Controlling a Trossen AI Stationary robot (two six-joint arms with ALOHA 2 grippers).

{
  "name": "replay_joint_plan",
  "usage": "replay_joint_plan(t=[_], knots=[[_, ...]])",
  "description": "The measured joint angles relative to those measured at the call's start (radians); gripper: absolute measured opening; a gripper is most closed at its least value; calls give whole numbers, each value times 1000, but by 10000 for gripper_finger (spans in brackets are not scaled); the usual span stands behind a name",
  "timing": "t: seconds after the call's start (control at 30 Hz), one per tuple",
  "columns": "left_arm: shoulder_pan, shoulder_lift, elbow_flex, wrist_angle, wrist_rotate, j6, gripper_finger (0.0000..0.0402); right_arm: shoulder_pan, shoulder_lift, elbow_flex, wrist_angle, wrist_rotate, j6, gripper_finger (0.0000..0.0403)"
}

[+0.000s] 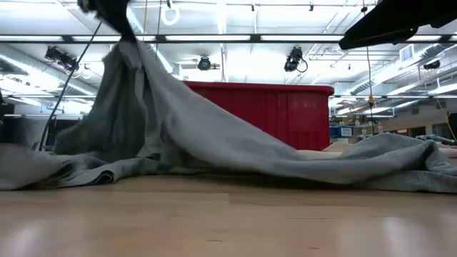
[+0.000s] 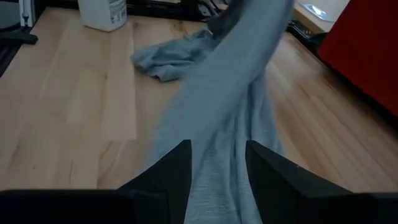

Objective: Fold Laundry from Bin
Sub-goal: Fold the gray shirt

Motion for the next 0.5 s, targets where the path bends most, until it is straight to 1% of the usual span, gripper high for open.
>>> replay_joint_plan(t=[0.07, 0.17, 0.23, 0.33, 0.5], knots=[[71, -13, -46, 2, 17, -14, 6, 0, 0, 0, 7, -12, -3, 158], [157, -9, -122, 6, 123, 17, 7, 0, 0, 0, 8, -21, -4, 158], [190, -8, -167, 5, 157, 48, 7, 0, 0, 0, 9, -20, -4, 158], [232, -5, -223, -2, 122, 83, 7, -1, 0, 0, 9, -21, -4, 158], [314, -5, -275, 36, 7, 155, 7, -15, 0, 0, 8, -25, 3, 158]])
